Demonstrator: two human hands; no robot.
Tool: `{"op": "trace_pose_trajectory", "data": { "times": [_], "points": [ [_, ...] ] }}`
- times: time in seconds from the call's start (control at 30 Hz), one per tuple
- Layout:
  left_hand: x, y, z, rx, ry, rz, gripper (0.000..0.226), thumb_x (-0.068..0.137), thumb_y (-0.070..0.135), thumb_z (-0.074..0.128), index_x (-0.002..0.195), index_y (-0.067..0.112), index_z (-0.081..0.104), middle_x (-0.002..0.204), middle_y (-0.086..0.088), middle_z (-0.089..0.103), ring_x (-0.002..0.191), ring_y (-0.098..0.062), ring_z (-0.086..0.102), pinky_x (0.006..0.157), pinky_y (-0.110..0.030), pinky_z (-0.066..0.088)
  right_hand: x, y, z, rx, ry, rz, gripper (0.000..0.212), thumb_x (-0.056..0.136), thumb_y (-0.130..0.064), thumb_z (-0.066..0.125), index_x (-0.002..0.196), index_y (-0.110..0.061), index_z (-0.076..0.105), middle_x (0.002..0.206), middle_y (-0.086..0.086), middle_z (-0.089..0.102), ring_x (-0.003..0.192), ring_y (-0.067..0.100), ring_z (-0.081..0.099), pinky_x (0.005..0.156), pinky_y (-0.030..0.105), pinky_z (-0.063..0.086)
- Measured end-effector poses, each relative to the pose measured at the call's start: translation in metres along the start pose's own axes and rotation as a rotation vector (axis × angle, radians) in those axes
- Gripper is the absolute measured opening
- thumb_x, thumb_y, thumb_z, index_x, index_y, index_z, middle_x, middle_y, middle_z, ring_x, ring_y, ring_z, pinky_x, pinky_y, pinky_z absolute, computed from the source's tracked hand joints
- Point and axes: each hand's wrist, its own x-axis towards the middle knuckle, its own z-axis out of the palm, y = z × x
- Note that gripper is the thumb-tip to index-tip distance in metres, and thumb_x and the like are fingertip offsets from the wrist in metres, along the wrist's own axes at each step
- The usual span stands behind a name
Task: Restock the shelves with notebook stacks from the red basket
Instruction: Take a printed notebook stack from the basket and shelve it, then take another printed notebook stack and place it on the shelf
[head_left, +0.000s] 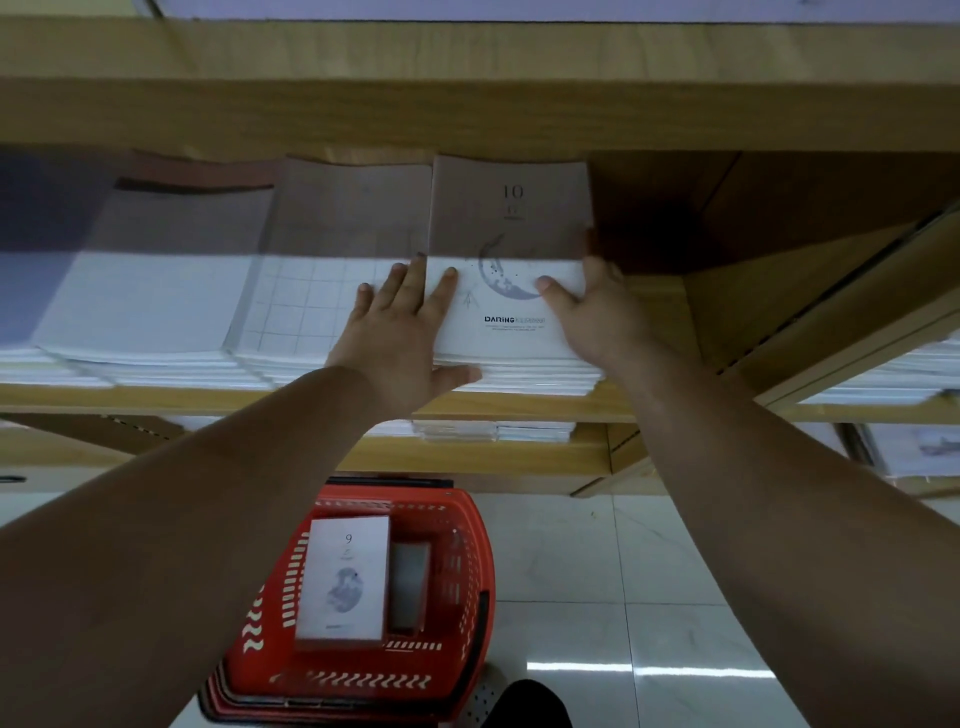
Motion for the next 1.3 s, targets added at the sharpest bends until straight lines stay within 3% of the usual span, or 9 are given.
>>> {"op": "trace_pose_trajectory", "data": {
  "times": [0.23,0.37,0.53,0.63,0.77,0.93,1.07,1.2,1.3],
  "points": [
    [0.006,0.002,0.000,0.012,-0.042,-0.015,0.098,0.092,0.072,0.037,0.158,0.023,-0.017,0.167,-0.015,-0.016,0.154,-0.031,-0.014,0.123,-0.055,-0.001,0.000,-0.003,0.001,-0.083,0.033,0.009,0.063,0.102,-0.052,0.048,0.148,-0.010,0.041,0.144,0.014,0.044,0.129,0.030,0.050,0.098,0.035,0.043],
    [-0.001,0.005,-0.009,-0.012,-0.053,-0.052,0.101,0.091,0.073,0.042,0.159,0.024,-0.014,0.168,-0.014,-0.009,0.155,-0.032,-0.007,0.123,-0.057,0.004,-0.029,0.002,0.009,-0.036,0.189,0.024,0.054,0.107,-0.049,0.031,0.154,-0.023,0.034,0.149,0.014,0.043,0.128,0.032,0.052,0.091,0.034,0.044],
    [-0.081,-0.031,0.043,-0.283,0.337,0.089,0.085,0.094,0.055,0.055,0.159,0.013,0.022,0.165,-0.016,0.021,0.152,-0.036,0.019,0.122,-0.054,0.016,-0.124,0.026,0.065,0.317,0.439,0.096,0.057,0.108,-0.048,0.032,0.161,-0.030,0.019,0.159,0.002,0.038,0.140,0.022,0.041,0.099,0.023,0.034],
    [-0.147,-0.073,0.107,-0.304,0.467,0.109,0.069,0.091,0.040,0.061,0.148,0.006,0.042,0.155,-0.023,0.035,0.140,-0.045,0.037,0.115,-0.056,0.030,-0.173,0.042,0.124,0.342,0.492,0.154,0.065,0.105,-0.054,0.035,0.162,-0.029,0.018,0.164,0.000,0.030,0.150,0.020,0.029,0.116,0.037,0.032],
    [-0.201,-0.132,0.191,-0.270,0.119,-0.054,0.075,0.085,0.046,0.057,0.151,0.015,0.036,0.156,-0.017,0.034,0.139,-0.042,0.037,0.111,-0.057,0.038,-0.213,0.055,0.215,0.183,0.333,0.269,0.064,0.104,-0.047,0.043,0.161,-0.032,0.017,0.165,0.002,0.027,0.150,0.021,0.030,0.116,0.041,0.033],
    [-0.220,-0.184,0.284,-0.184,-0.228,-0.169,0.089,0.088,0.048,0.064,0.159,0.025,0.016,0.167,-0.009,0.015,0.149,-0.037,0.021,0.116,-0.052,0.029,-0.233,0.082,0.340,-0.057,-0.013,0.209,0.062,0.100,-0.066,0.031,0.156,-0.041,0.020,0.161,-0.002,0.033,0.141,0.024,0.045,0.104,0.055,0.049],
    [-0.217,-0.211,0.367,-0.153,-0.352,-0.171,0.092,0.091,0.049,0.061,0.160,0.027,0.004,0.167,-0.012,0.007,0.152,-0.037,0.012,0.121,-0.050,0.018,-0.229,0.118,0.432,-0.172,-0.224,0.199,0.066,0.100,-0.055,0.043,0.158,-0.041,0.014,0.170,-0.003,0.013,0.154,0.025,0.022,0.117,0.056,0.034],
    [-0.222,-0.229,0.448,-0.114,-0.461,-0.163,0.092,0.091,0.050,0.061,0.159,0.030,0.002,0.166,-0.012,0.000,0.150,-0.038,0.015,0.120,-0.050,0.022,-0.225,0.159,0.509,-0.173,-0.308,0.159,0.078,0.099,-0.044,0.052,0.157,-0.046,0.000,0.171,-0.003,-0.005,0.155,0.030,0.018,0.114,0.055,0.039],
    [-0.224,-0.237,0.498,-0.107,-0.519,-0.195,0.095,0.092,0.051,0.060,0.159,0.029,-0.004,0.166,-0.015,-0.005,0.151,-0.039,0.010,0.120,-0.052,0.025,-0.226,0.191,0.551,-0.232,-0.397,0.214,0.074,0.098,-0.050,0.051,0.157,-0.043,0.007,0.171,0.001,-0.002,0.153,0.034,0.023,0.114,0.055,0.039]
  ]
}}
